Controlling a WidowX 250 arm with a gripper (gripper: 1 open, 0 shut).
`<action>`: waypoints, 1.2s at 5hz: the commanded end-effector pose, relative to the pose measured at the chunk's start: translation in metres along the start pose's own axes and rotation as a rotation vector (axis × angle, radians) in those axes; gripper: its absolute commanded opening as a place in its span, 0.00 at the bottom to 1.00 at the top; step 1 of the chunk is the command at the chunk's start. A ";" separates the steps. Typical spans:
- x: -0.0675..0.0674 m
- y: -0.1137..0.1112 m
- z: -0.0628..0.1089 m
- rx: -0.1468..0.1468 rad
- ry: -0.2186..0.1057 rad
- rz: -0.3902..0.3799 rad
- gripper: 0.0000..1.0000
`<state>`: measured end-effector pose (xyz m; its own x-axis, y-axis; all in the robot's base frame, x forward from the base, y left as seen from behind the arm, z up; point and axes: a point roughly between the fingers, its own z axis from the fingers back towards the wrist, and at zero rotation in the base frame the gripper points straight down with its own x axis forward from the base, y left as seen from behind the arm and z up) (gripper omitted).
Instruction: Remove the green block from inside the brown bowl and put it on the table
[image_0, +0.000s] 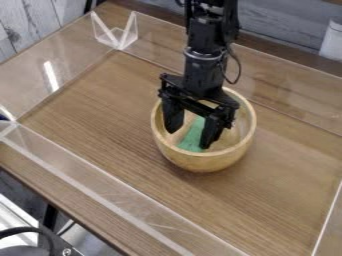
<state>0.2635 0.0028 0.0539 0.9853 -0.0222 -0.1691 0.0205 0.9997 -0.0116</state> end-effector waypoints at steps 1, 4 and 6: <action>0.007 0.003 0.010 -0.003 -0.045 0.006 1.00; 0.010 0.003 0.013 -0.015 -0.058 0.016 1.00; 0.011 0.004 0.013 -0.022 -0.065 0.023 1.00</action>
<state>0.2659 0.0040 0.0529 0.9864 0.0042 -0.1640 -0.0093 0.9995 -0.0303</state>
